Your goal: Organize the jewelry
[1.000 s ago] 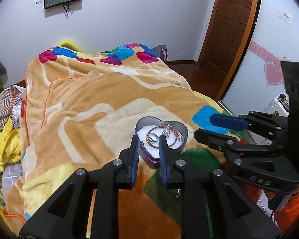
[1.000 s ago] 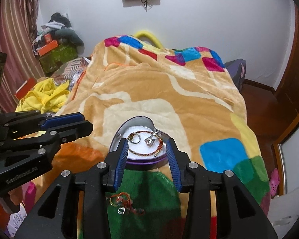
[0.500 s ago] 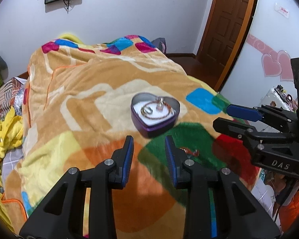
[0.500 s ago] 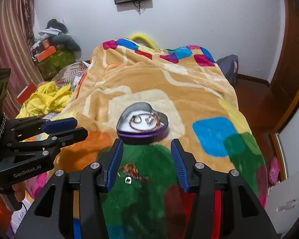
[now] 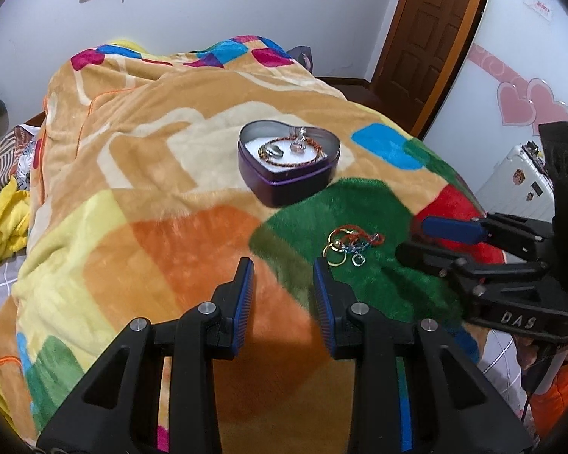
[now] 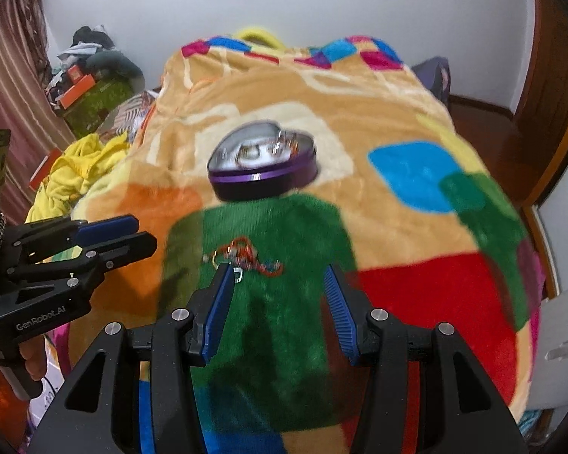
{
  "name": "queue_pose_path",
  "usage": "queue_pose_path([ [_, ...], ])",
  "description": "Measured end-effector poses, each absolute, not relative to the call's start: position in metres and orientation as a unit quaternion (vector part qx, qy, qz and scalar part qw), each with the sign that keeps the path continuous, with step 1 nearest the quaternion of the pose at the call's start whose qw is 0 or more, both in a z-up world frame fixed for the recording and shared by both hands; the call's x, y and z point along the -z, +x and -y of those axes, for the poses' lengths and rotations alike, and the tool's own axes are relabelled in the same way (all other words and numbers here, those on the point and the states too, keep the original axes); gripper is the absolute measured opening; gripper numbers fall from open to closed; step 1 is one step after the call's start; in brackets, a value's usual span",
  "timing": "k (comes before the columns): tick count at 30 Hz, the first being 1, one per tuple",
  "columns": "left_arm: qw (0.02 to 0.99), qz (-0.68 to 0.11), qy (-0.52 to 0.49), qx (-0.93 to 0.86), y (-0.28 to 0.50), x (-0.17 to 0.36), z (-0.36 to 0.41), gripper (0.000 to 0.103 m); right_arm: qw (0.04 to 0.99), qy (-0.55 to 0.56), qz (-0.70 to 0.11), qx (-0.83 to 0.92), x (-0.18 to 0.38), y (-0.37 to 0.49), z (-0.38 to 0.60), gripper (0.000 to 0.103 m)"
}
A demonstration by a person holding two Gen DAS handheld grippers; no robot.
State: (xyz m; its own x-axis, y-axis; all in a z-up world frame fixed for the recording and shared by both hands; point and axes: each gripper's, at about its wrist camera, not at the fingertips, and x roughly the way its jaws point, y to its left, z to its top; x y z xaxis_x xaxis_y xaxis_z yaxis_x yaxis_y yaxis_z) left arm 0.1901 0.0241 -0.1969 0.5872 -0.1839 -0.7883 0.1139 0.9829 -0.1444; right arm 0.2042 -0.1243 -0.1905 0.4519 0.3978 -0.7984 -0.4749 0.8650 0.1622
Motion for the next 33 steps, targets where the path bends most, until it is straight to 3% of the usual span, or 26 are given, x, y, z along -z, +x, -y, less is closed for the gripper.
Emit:
queue_pose_path([
  [8, 0.89, -0.444, -0.051, 0.087, 0.188, 0.201, -0.029, 0.03, 0.838, -0.047, -0.463, -0.284, 0.206, 0.196, 0.108, 0.046],
  [10, 0.891, -0.442, -0.05, 0.09, 0.187, 0.201, -0.028, 0.024, 0.839, -0.046, -0.462, -0.285, 0.209, 0.197, 0.105, 0.04],
  [12, 0.89, -0.443, -0.048, 0.096, 0.185, 0.202, -0.028, 0.022, 0.837, -0.049, -0.464, -0.286, 0.211, 0.2, 0.102, 0.027],
  [21, 0.877, -0.46, -0.044, 0.131, 0.183, 0.213, -0.01, 0.022, 0.84, -0.077, -0.451, -0.291, 0.215, 0.203, 0.093, 0.009],
  [33, 0.857, -0.489, -0.035, 0.159, 0.209, 0.23, 0.015, 0.019, 0.857, -0.04, -0.44, -0.265, 0.2, 0.205, 0.132, 0.009],
])
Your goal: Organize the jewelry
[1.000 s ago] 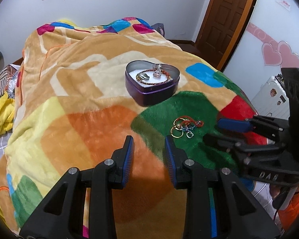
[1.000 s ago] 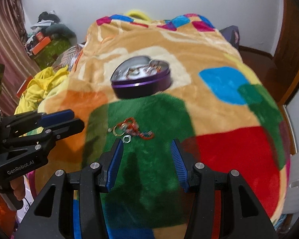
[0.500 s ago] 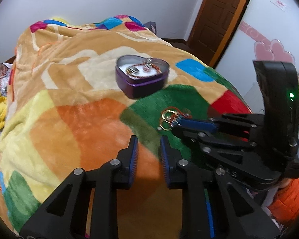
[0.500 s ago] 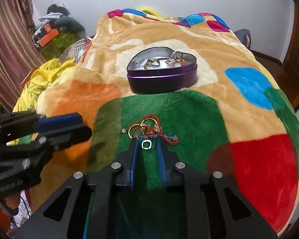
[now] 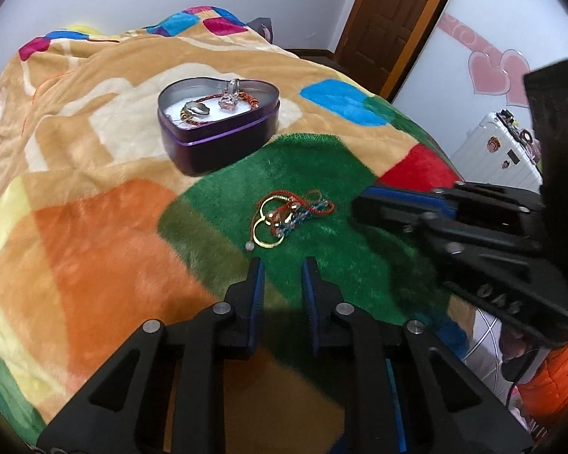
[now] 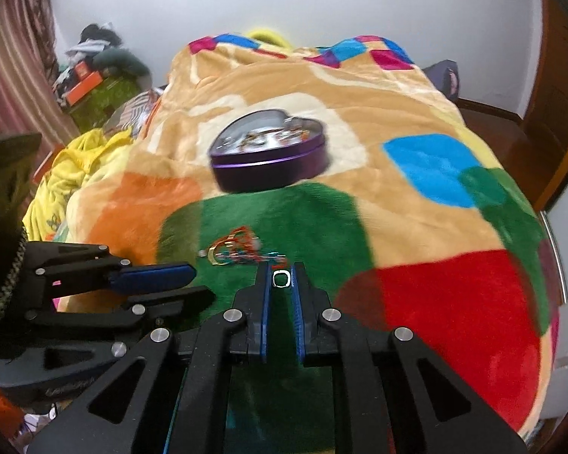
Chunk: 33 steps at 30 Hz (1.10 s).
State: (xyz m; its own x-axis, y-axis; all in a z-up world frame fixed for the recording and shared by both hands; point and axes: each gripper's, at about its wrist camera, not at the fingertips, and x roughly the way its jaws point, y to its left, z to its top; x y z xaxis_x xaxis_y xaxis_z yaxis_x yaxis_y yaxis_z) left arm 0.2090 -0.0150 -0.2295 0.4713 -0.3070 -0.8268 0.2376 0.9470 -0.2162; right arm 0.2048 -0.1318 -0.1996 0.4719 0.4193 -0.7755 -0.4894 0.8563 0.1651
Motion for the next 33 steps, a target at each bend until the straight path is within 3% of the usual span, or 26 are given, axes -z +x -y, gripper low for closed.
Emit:
queue_pose_path([
  [33, 0.871, -0.474, 0.009, 0.128, 0.23, 0.215, 0.03, 0.021, 0.865, -0.012, -0.434, -0.25, 0.191, 0.205, 0.156, 0.009],
])
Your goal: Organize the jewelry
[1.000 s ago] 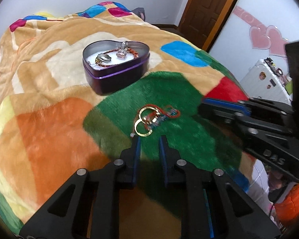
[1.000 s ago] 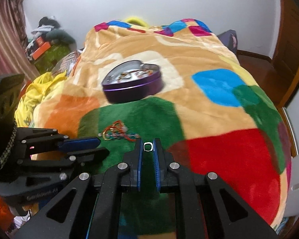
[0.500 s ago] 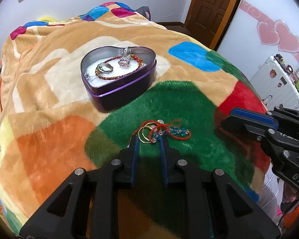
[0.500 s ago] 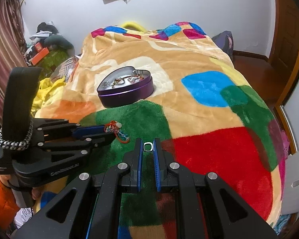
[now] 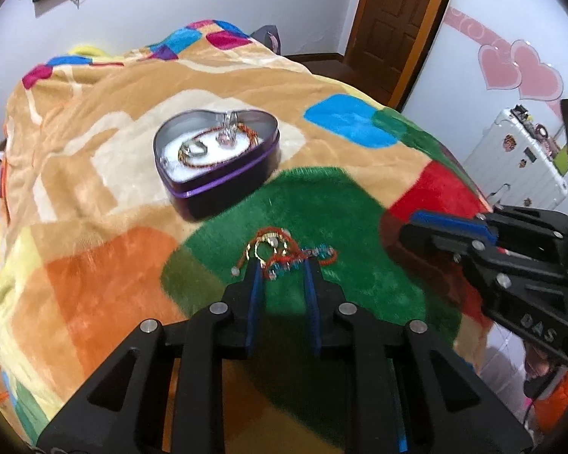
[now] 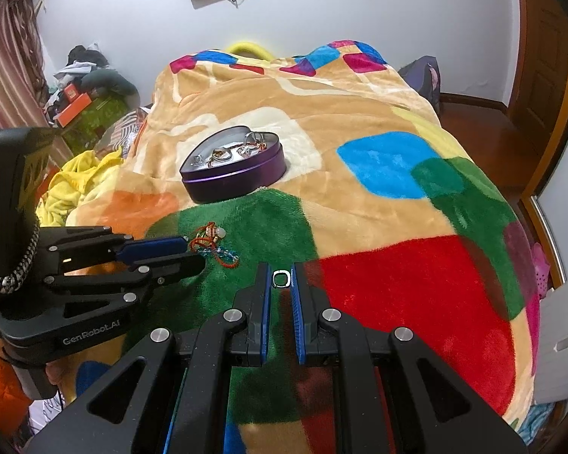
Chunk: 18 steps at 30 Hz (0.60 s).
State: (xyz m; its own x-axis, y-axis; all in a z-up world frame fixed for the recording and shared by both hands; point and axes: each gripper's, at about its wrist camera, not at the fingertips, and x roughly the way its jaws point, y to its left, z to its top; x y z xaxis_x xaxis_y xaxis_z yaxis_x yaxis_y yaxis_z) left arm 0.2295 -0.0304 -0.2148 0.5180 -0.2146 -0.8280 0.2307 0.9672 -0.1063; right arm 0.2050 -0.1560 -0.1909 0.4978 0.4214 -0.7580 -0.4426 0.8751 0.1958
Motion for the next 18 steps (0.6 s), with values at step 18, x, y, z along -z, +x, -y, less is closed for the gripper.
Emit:
queue_pose_path([
  [18, 0.894, -0.429, -0.016, 0.126, 0.22, 0.179, 0.017, 0.0, 0.87, -0.008, -0.421, -0.256, 0.18, 0.205, 0.157, 0.009],
])
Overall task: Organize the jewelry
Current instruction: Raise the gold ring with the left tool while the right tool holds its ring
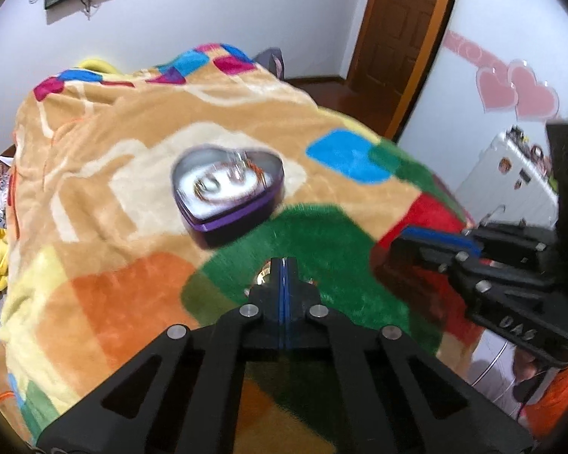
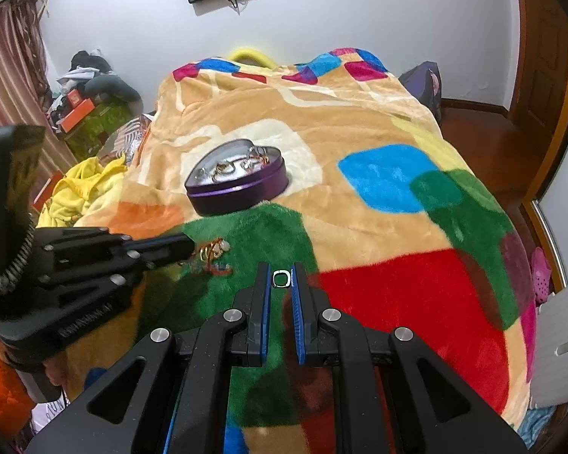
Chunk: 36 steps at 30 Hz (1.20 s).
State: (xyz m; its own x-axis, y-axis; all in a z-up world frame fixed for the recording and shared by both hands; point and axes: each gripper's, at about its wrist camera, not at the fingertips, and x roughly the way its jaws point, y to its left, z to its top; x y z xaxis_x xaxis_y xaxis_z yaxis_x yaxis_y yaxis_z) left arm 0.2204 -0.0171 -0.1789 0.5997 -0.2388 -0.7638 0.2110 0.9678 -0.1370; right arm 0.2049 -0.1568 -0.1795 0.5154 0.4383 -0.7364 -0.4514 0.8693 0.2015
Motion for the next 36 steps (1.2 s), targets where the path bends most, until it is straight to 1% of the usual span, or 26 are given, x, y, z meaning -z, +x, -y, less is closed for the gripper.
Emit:
queue_pose_path([
  [6, 0.912, -0.391, -0.017, 0.122, 0.218, 0.143, 0.008, 0.0, 0.876, -0.007, -0.405, -0.26, 0.167, 0.209, 0.152, 0.009],
  [9, 0.905, -0.403, -0.017, 0.132, 0.22, 0.145, 0.007, 0.0, 0.879, -0.007, -0.398, -0.262, 0.161, 0.209, 0.149, 0.009],
  [11, 0.899, -0.417, -0.015, 0.133, 0.22, 0.154, 0.009, 0.007, 0.88, -0.005, -0.396, -0.263, 0.16, 0.208, 0.148, 0.009],
  [13, 0.89, -0.438, -0.011, 0.13, 0.22, 0.169, 0.011, 0.026, 0.879, -0.004, -0.397, -0.264, 0.16, 0.208, 0.148, 0.009],
  [14, 0.886, -0.446, -0.01, 0.129, 0.219, 0.177, 0.012, 0.027, 0.878, -0.003, -0.399, -0.265, 0.161, 0.208, 0.149, 0.009],
  [20, 0.857, -0.498, -0.02, 0.127, 0.222, 0.222, 0.015, 0.027, 0.872, -0.006, -0.413, -0.262, 0.168, 0.209, 0.151, 0.009],
  [24, 0.86, -0.495, -0.024, 0.125, 0.223, 0.232, 0.018, 0.027, 0.872, -0.005, -0.414, -0.261, 0.167, 0.209, 0.152, 0.009],
  [26, 0.862, -0.49, -0.025, 0.125, 0.223, 0.231, 0.018, 0.024, 0.872, -0.004, -0.413, -0.261, 0.166, 0.209, 0.153, 0.009],
  [27, 0.863, -0.489, -0.023, 0.124, 0.223, 0.232, 0.018, 0.018, 0.872, -0.005, -0.412, -0.262, 0.165, 0.209, 0.152, 0.009],
  [28, 0.863, -0.489, -0.022, 0.123, 0.223, 0.232, 0.018, 0.009, 0.872, -0.005, -0.412, -0.263, 0.165, 0.209, 0.152, 0.009],
  [29, 0.864, -0.488, -0.022, 0.123, 0.223, 0.231, 0.018, 0.007, 0.873, -0.006, -0.411, -0.264, 0.165, 0.209, 0.15, 0.009],
  [33, 0.87, -0.478, -0.023, 0.115, 0.22, 0.223, 0.015, 0.007, 0.873, -0.005, -0.407, -0.268, 0.163, 0.208, 0.147, 0.009],
  [36, 0.881, -0.461, -0.018, 0.109, 0.217, 0.207, 0.011, 0.007, 0.874, -0.006, -0.404, -0.27, 0.161, 0.209, 0.145, 0.009],
])
